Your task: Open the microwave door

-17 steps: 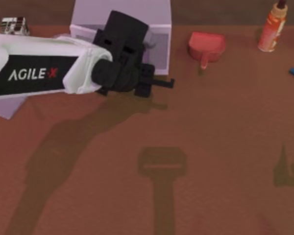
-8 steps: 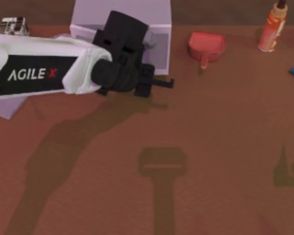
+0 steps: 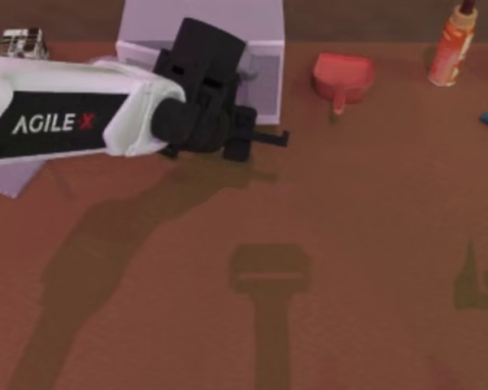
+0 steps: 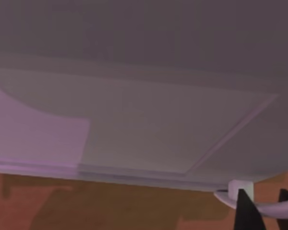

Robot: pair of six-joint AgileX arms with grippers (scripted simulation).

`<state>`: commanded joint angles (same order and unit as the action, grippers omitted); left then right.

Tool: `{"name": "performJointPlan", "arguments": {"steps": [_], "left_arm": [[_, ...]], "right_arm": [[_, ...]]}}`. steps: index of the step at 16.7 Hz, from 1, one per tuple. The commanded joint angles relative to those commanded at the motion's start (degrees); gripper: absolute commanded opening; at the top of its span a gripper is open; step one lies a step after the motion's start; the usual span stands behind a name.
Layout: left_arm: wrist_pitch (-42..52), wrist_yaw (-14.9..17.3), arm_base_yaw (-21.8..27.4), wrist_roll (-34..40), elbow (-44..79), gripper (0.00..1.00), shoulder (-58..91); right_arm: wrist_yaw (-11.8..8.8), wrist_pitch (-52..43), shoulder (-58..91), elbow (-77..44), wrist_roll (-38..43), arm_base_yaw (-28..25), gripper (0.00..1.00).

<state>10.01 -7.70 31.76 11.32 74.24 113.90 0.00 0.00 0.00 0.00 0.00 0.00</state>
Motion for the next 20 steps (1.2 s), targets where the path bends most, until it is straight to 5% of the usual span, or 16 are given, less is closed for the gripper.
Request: {"name": "performJointPlan", "arguments": {"steps": [20], "left_arm": [[-1.06,2.2,-0.77,-2.61,-2.31,0.0,-1.55]], "right_arm": [[0.0,0.0,0.0,0.0,0.0,0.0,1.0]]}}
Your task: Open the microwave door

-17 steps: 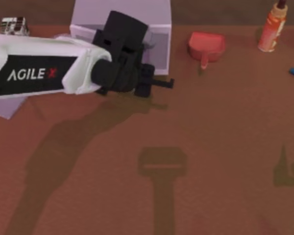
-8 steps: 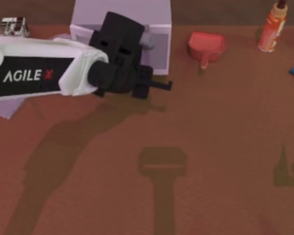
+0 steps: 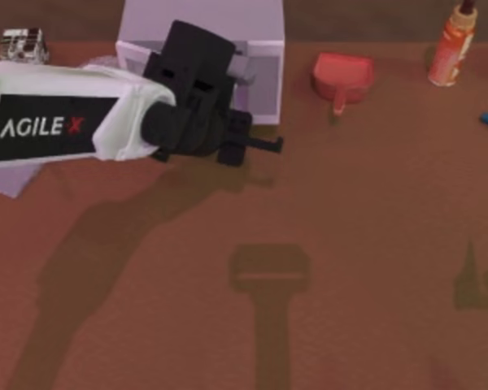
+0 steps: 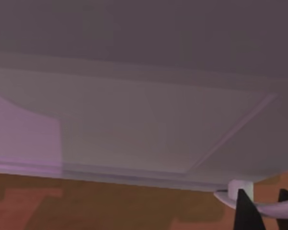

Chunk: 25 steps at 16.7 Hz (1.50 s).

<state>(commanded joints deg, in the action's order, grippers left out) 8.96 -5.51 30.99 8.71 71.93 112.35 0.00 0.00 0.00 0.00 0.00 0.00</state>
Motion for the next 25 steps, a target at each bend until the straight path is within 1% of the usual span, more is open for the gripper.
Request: {"name": "performJointPlan", "arguments": {"steps": [19,21,25], "left_arm": [[0.0,0.0,0.0,0.0,0.0,0.0,0.0],[0.03,0.59,0.41,0.15,-0.01,0.0,0.06],[-0.82,2.02,-0.62,-2.2,-1.7,0.0,-1.34]], "right_arm": [[0.0,0.0,0.0,0.0,0.0,0.0,1.0],[0.0,0.0,0.0,0.0,0.0,0.0,1.0],[0.0,0.0,0.0,0.0,0.0,0.0,1.0]]}}
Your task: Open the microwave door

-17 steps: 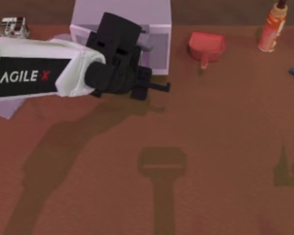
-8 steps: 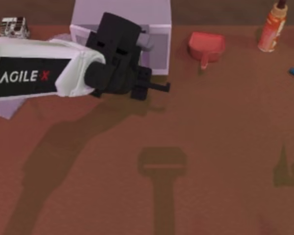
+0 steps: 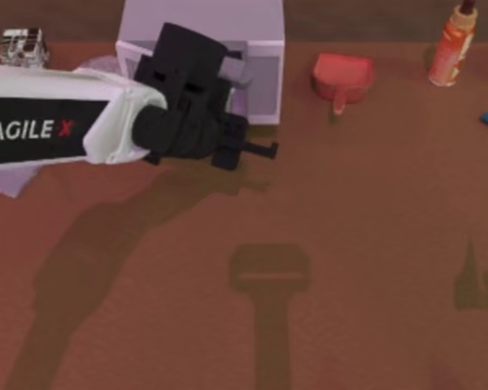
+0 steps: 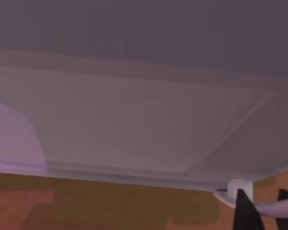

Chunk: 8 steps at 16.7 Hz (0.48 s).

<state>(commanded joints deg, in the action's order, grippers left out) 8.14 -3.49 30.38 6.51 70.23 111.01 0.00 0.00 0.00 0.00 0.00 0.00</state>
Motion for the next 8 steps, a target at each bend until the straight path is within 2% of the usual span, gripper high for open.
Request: {"name": "performJointPlan", "arguments": {"steps": [8], "left_arm": [[-0.09,0.36,-0.28,-0.59,-0.54,0.0,-0.2]], "right_arm": [[0.0,0.0,0.0,0.0,0.0,0.0,1.0]]}}
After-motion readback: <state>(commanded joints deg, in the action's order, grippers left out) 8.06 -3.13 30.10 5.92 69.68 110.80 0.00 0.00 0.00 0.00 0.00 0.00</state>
